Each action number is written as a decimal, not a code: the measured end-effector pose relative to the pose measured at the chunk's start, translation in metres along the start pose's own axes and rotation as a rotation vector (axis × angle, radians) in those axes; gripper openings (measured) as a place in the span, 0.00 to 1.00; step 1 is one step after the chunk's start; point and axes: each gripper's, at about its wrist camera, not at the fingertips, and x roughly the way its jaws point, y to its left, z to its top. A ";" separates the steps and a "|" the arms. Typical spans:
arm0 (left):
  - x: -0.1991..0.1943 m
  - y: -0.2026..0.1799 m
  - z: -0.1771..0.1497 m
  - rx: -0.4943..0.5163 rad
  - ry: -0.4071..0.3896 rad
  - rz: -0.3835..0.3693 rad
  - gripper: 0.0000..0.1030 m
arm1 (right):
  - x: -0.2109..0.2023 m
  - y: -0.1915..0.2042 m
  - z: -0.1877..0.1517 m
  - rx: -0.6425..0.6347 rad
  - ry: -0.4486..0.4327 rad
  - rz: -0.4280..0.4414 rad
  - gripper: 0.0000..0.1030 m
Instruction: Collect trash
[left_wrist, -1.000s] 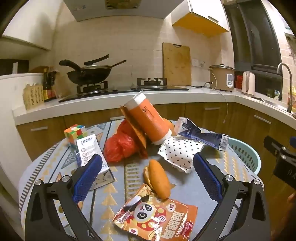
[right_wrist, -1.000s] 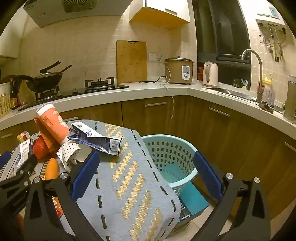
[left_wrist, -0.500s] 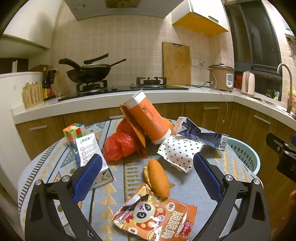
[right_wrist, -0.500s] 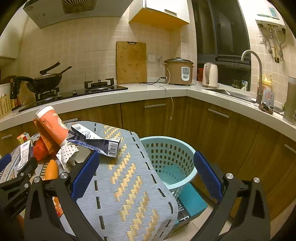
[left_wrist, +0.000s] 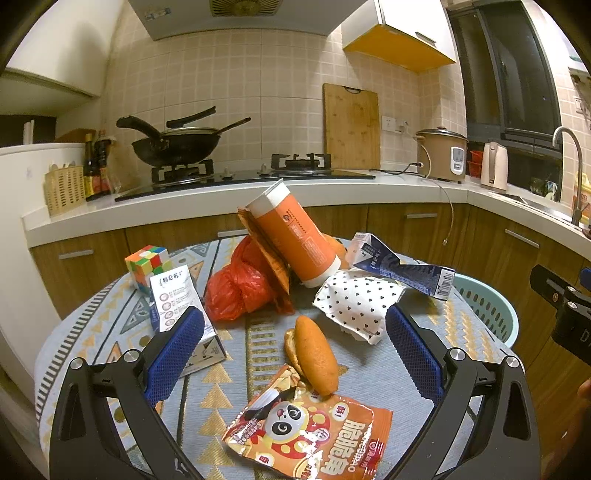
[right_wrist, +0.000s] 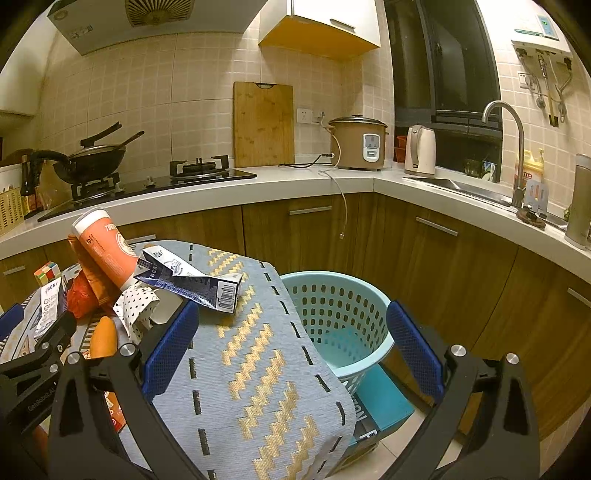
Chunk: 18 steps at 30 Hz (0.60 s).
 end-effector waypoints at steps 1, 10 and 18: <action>0.000 0.000 0.000 0.000 0.000 0.000 0.93 | 0.000 0.000 0.000 0.000 0.000 -0.001 0.94; 0.005 0.000 0.002 0.004 -0.003 0.002 0.93 | 0.000 -0.002 0.001 0.005 0.002 -0.006 0.94; 0.000 0.000 0.000 0.001 -0.003 -0.001 0.93 | 0.001 -0.002 0.000 0.007 0.004 -0.007 0.94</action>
